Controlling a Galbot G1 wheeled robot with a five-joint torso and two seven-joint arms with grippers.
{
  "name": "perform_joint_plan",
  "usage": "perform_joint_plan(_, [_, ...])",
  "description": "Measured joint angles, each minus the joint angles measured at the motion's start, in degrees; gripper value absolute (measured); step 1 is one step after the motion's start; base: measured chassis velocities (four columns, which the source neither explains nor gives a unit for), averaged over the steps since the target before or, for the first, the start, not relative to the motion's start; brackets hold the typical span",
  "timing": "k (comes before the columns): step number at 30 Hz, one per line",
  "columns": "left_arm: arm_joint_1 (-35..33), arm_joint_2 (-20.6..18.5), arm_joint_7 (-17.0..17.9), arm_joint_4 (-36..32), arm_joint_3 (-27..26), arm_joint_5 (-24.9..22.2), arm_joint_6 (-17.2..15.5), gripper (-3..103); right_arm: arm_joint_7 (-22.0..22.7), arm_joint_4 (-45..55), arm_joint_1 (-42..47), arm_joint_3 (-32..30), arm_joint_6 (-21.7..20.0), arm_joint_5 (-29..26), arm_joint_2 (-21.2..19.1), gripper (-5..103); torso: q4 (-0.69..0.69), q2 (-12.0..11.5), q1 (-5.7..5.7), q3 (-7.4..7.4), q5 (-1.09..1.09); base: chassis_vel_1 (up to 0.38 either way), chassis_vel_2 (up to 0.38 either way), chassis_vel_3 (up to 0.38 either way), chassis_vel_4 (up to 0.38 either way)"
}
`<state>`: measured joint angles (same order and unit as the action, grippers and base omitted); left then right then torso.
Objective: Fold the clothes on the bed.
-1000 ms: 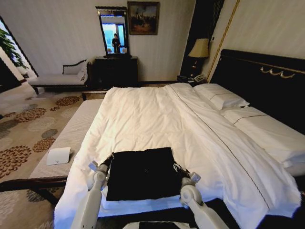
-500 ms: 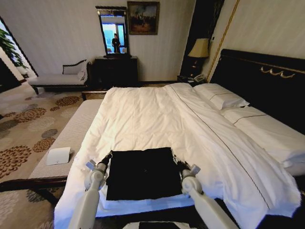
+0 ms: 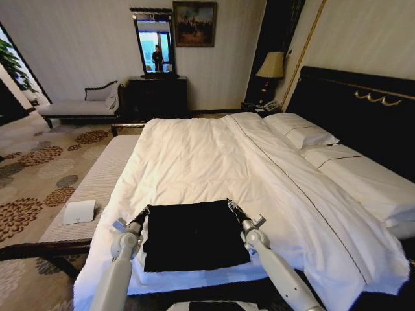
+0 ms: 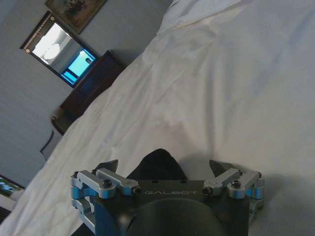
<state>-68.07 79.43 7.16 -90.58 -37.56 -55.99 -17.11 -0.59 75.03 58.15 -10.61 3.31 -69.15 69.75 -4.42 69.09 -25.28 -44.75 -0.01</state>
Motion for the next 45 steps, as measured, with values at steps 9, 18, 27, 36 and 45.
perform_joint_plan(9, [-0.36, 0.27, 0.22, -0.4, 0.2, 0.27, 0.0, 0, -3.37, -2.33, -0.91, 0.0, 0.6, -0.16, 0.99, 78, 0.01, 0.0, 0.0, 0.0, 0.02, 0.0, 0.0, 0.0, 0.0])
perform_joint_plan(18, [-0.63, 0.13, 0.26, -0.26, 0.23, 0.52, 0.04, 0, -6.04, -2.53, -0.82, 0.2, 1.36, -0.08, 0.88, 45, 0.01, 0.0, 0.0, 0.0, 0.01, 0.0, 0.0, 0.0, 0.0])
perform_joint_plan(27, [-0.67, -0.16, 0.33, -0.29, 0.33, 0.59, 0.06, 0, -8.89, -2.66, -0.33, 0.26, 2.23, 0.18, 0.81, 13, 0.01, 0.0, 0.0, 0.0, 0.01, 0.0, 0.0, 0.0, 0.0])
perform_joint_plan(36, [-1.99, -0.64, 0.39, -5.27, -0.07, -1.16, -0.02, 0, -15.51, 3.22, 1.53, -0.67, 6.24, -1.05, -0.42, 1, 0.01, 0.0, 0.0, -0.01, 0.0, 0.0, 0.0, 0.0, 0.0])
perform_joint_plan(45, [-3.55, -5.04, 2.86, -19.3, -2.63, -8.43, -1.79, 0, -16.8, 16.99, 3.33, -2.73, 10.23, -4.57, -5.74, 1, 0.0, 0.0, 0.0, 0.0, 0.0, 0.0, 0.0, 0.0, 0.0])
